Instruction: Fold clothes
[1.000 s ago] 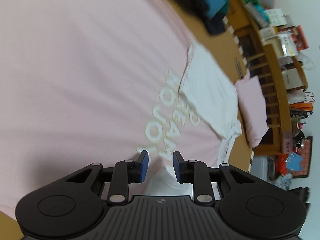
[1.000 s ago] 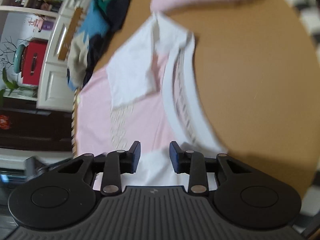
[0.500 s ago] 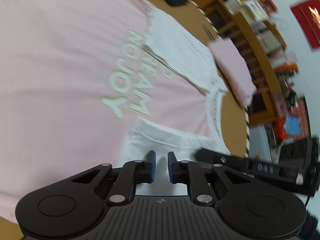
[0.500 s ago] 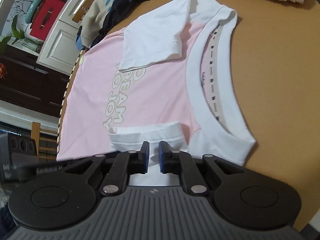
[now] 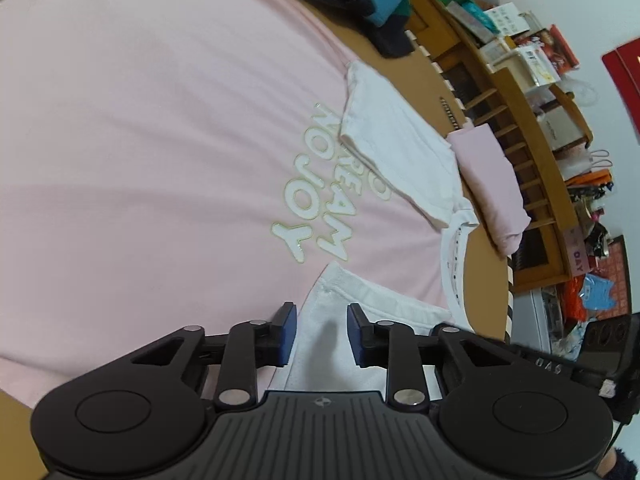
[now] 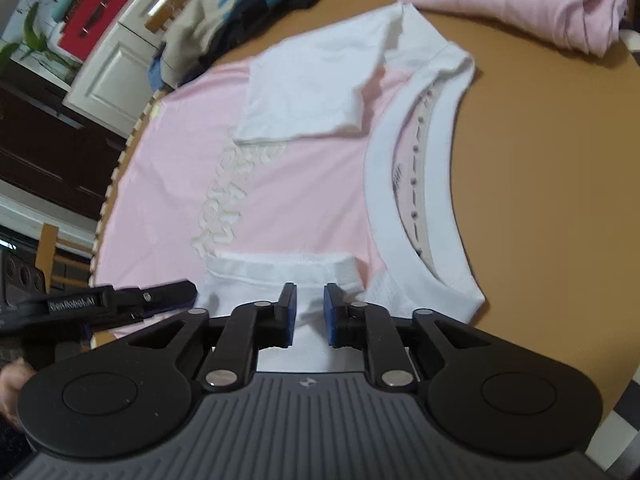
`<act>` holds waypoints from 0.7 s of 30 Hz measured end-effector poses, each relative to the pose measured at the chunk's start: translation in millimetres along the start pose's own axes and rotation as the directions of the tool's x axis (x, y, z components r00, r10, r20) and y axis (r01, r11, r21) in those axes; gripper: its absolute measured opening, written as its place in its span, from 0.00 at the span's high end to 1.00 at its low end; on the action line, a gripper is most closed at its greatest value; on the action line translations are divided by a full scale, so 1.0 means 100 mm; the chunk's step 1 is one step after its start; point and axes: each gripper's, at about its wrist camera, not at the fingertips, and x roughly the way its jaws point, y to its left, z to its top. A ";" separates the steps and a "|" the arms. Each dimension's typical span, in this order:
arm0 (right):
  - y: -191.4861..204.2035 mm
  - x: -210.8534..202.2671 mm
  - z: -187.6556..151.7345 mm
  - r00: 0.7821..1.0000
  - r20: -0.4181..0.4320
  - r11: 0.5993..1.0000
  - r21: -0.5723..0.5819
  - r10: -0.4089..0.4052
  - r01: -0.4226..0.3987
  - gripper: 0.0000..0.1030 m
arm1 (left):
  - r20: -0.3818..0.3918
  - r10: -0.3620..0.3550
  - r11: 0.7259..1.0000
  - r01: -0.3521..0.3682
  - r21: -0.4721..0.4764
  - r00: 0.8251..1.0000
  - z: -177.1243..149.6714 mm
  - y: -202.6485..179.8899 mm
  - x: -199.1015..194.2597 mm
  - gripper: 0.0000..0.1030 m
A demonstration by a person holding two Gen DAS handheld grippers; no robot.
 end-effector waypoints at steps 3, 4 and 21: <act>0.02 0.05 -0.01 1.000 -0.016 0.999 -0.031 -0.020 0.020 0.83 | 0.010 0.008 0.999 -0.008 0.038 1.000 -0.06 -0.06 -0.03 0.70; 0.01 0.08 -0.01 0.999 -0.024 0.999 -0.037 -0.030 0.029 0.85 | 0.006 0.023 0.999 -0.023 0.043 1.000 -0.08 -0.06 -0.01 0.70; 0.11 -0.46 -0.14 0.999 0.046 0.999 -0.036 0.018 -0.016 0.67 | 0.192 0.058 0.986 -0.026 -0.164 0.980 -0.46 0.47 -0.85 0.56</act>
